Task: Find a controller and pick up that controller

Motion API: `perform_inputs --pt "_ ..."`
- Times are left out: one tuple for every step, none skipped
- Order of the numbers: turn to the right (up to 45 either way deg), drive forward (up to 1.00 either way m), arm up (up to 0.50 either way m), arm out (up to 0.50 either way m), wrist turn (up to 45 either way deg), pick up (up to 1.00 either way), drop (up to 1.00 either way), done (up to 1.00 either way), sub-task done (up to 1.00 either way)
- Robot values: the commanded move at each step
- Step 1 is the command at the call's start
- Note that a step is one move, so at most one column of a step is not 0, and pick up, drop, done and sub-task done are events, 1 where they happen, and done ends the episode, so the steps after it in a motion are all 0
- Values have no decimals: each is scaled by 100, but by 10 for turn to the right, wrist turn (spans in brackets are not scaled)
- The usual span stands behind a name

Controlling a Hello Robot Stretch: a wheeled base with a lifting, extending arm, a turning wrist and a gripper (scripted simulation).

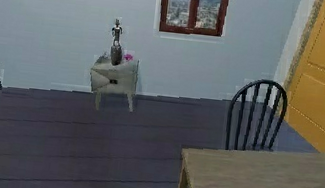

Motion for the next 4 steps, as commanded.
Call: perform_inputs --pt "450 0 0 0 0 0 0 0 0" --pt "180 0 0 0 0 0 0 0 0" --pt "0 5 0 0 0 0 0 0 0" --pt "-450 0 0 0 0 0 0 0 0"
